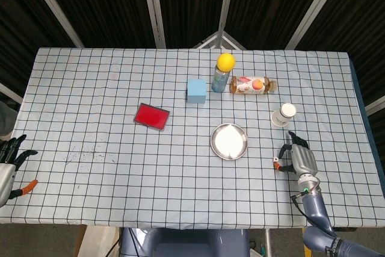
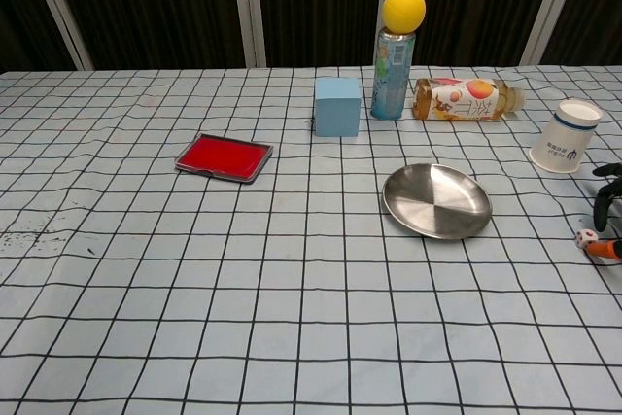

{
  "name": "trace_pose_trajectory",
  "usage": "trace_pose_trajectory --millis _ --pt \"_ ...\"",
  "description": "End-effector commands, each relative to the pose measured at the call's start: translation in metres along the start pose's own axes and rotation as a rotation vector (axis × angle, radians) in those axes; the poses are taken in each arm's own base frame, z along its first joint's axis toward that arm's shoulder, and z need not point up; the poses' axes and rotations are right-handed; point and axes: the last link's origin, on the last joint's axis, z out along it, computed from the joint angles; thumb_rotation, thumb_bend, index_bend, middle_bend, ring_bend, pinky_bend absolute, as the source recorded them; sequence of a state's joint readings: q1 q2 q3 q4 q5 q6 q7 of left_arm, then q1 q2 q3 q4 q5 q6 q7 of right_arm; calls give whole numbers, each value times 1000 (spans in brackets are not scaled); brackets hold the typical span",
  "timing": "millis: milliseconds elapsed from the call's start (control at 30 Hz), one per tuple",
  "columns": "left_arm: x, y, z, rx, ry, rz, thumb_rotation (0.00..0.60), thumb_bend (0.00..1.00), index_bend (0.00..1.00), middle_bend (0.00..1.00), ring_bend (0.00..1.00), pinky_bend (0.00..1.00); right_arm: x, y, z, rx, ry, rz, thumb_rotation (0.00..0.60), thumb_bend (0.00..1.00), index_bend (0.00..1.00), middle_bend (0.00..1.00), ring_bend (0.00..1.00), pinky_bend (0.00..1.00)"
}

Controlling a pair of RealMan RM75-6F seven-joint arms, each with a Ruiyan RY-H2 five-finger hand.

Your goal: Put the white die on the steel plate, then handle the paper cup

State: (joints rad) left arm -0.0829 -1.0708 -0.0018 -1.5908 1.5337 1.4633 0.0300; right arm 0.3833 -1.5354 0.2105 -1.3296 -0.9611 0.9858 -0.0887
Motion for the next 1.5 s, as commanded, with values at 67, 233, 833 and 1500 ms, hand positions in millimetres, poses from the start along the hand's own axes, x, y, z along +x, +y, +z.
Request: trace_pose_trajectory --millis 67,233,833,1500 --pt "0 0 0 0 0 0 600 294 276 0 0 24 0 -1 0 5 0 5 600 273 661 78 54 0" --pt "0 0 0 1 -2 -2 600 293 276 0 0 24 2 -3 -1 17 12 -7 600 274 661 78 54 0" --pt "1 -1 0 2 -1 -2 600 293 278 0 0 24 -1 -8 3 23 -16 -27 600 275 517 78 54 0" --pt "-1 1 -1 -1 -4 6 600 293 286 0 0 24 -2 -4 5 2 -27 -30 600 329 649 78 54 0"
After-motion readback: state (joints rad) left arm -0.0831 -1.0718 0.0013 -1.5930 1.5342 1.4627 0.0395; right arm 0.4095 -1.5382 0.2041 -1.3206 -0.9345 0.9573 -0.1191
